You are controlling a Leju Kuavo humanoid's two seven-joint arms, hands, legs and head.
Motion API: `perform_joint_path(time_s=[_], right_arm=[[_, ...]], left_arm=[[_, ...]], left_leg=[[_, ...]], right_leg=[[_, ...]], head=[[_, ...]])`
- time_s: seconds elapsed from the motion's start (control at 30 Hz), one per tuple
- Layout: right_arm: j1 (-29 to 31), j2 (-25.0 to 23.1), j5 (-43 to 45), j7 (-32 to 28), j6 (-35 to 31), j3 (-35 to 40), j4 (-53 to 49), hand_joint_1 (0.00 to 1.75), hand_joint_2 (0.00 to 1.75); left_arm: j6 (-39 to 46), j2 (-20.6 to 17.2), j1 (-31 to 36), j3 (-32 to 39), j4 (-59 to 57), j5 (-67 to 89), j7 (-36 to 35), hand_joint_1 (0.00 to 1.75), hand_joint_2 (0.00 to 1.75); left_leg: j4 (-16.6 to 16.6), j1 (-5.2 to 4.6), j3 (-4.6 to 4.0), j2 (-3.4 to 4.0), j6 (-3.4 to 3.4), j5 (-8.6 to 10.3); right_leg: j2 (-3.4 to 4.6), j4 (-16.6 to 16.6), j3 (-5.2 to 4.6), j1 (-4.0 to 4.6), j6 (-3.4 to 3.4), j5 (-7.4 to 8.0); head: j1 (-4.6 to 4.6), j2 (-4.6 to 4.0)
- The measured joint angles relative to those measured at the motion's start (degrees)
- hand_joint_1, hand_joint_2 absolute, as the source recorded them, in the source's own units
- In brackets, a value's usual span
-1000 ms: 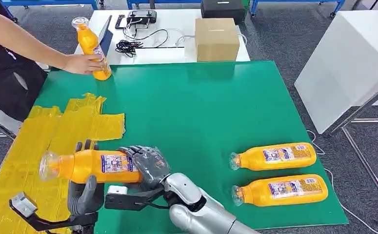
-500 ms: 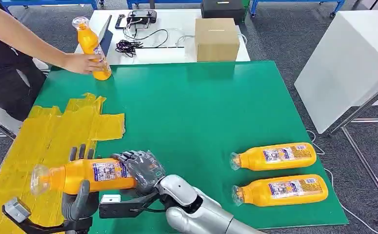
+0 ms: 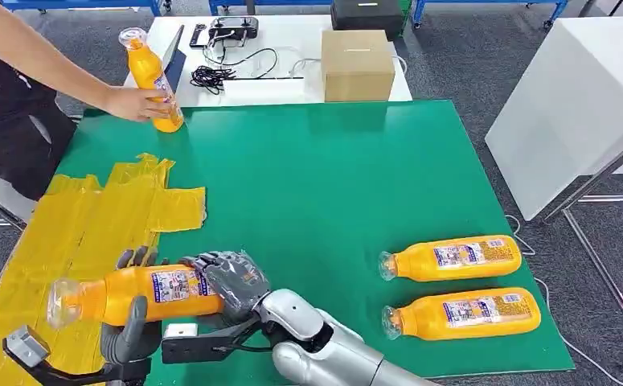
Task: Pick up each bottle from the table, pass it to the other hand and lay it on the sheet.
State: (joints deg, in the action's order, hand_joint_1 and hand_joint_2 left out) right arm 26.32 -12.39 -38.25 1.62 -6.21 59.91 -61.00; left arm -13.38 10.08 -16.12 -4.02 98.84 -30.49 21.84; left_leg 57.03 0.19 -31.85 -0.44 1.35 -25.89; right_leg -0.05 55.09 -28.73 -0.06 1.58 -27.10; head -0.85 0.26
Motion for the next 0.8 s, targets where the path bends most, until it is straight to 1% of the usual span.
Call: perform_joint_path(time_s=[0.27,0.3,0.33,0.43,0.57,0.8], right_arm=[[0.07,0.00,0.48,0.02,0.04,0.09,0.07,1.75,1.75],[0.07,0.02,0.55,0.07,0.04,0.07,0.07,0.24,1.75],[0.07,0.02,0.57,0.11,0.00,0.04,0.07,0.00,1.75],[-0.02,0.09,0.37,0.15,-0.75,-0.02,0.07,0.00,1.75],[-1.40,0.79,0.09,0.09,-4.30,-0.83,-0.33,0.00,1.75],[-2.73,2.03,0.02,0.04,-4.98,-1.99,-1.05,0.00,1.75]], left_arm=[[-0.11,0.35,0.01,0.48,0.00,0.07,0.04,1.75,1.75],[-0.20,0.39,0.01,0.52,0.00,0.07,0.04,1.75,1.75],[-0.28,0.42,0.01,0.55,0.00,0.07,0.04,1.75,1.75],[-0.59,0.48,0.20,0.61,0.00,0.31,0.15,1.75,1.75],[-0.35,0.59,0.50,0.63,0.00,1.90,0.70,1.75,1.75],[-0.07,0.72,0.84,0.74,0.00,2.23,0.87,1.75,1.75]], left_leg=[[0.00,0.00,0.00,0.00,0.00,0.00],[0.00,0.00,0.00,0.00,0.00,0.00],[0.00,0.00,0.00,0.01,0.00,0.00],[0.00,0.00,0.00,0.00,0.00,0.00],[0.00,0.00,0.00,0.01,0.00,0.00],[0.00,-0.01,-0.01,0.03,0.00,0.00]], right_leg=[[0.00,0.00,-0.01,0.00,0.00,0.00],[0.00,0.00,-0.01,0.00,0.00,0.00],[0.00,0.00,-0.02,0.00,0.00,0.00],[0.00,0.00,-0.03,0.00,0.00,0.00],[0.00,0.00,-0.03,0.00,0.00,0.00],[0.00,0.00,-0.03,0.00,0.00,0.00]], head=[[0.00,0.00],[0.00,0.00],[0.00,0.00],[0.00,0.00],[0.00,0.00],[0.00,0.00]])
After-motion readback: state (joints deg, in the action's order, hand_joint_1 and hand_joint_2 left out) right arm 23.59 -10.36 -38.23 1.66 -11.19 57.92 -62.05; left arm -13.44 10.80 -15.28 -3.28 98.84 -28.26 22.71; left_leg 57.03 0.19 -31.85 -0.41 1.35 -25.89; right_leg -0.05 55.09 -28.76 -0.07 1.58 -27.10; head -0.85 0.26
